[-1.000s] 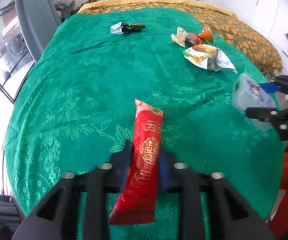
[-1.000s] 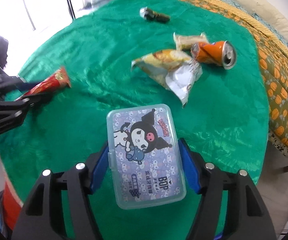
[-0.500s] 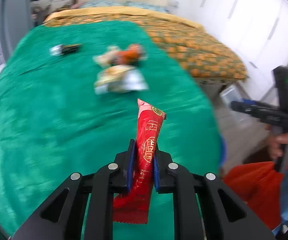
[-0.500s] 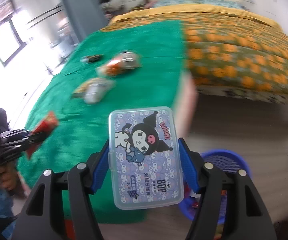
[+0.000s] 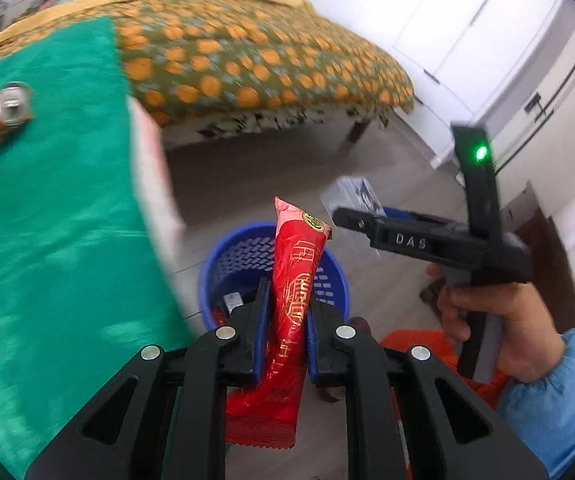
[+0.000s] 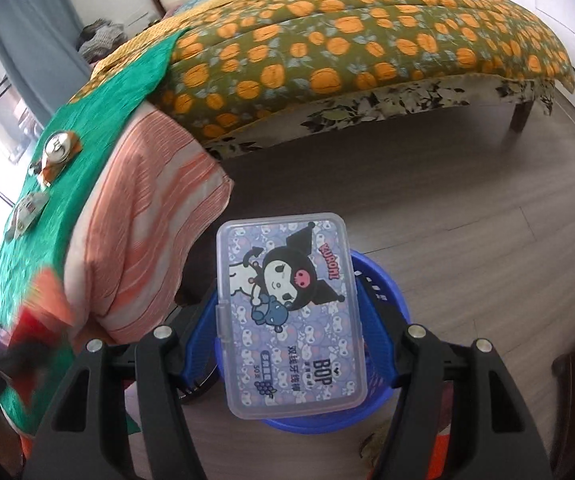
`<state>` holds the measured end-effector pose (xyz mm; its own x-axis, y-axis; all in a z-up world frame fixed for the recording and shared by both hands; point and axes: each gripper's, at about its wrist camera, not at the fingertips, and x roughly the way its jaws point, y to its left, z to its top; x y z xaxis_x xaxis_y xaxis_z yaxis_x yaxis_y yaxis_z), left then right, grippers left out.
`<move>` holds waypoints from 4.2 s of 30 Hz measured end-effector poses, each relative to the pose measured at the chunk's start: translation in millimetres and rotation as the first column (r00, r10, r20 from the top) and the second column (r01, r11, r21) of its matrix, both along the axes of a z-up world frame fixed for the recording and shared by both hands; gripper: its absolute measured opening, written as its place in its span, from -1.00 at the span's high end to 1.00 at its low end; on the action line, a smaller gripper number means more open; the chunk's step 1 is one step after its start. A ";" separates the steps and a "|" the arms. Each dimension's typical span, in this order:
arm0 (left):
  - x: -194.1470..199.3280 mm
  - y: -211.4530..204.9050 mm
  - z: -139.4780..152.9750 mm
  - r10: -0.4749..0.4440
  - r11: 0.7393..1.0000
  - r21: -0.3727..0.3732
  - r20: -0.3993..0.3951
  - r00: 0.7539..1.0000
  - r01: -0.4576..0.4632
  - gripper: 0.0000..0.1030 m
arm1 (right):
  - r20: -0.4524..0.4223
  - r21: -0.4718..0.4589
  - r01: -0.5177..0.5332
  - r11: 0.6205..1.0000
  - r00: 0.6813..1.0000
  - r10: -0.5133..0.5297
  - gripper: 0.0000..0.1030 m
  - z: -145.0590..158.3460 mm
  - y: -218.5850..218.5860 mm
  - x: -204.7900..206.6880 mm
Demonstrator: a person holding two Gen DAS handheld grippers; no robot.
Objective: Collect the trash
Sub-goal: 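Carry the box and tube over the wastebasket and open both tools, then return both tools to the remaining trash on the cloth, then grasp the yellow-white bread bag with the left tool, then lower the bread bag onto the cloth and open the left tool, then grasp the orange can and orange wrapper with the right tool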
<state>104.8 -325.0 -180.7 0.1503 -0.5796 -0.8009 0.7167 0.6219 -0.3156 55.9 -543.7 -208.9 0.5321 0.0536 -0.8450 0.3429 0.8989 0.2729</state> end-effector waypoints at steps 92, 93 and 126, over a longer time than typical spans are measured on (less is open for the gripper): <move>114.2 358.3 0.9 0.429 0.844 0.207 0.293 0.855 -0.495 -0.70 | 0.093 -0.272 -0.479 0.835 0.850 0.518 -0.86 28.6 342.8 71.5; 114.2 359.1 0.1 0.432 0.840 0.210 0.302 0.850 -0.501 -0.74 | 0.094 -0.272 -0.478 0.835 0.851 0.517 -0.86 29.1 341.6 71.0; 118.7 367.1 -4.3 0.476 0.829 0.178 0.273 0.836 -0.530 -0.90 | 0.135 -0.217 -0.366 0.905 0.907 0.400 -0.88 86.6 260.6 286.6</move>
<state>223.5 42.1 -185.1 0.5461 -0.1740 -0.8195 0.3146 0.9492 0.0081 342.5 -283.0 -122.3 0.6397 0.1366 -0.7564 -0.0755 0.9905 0.1151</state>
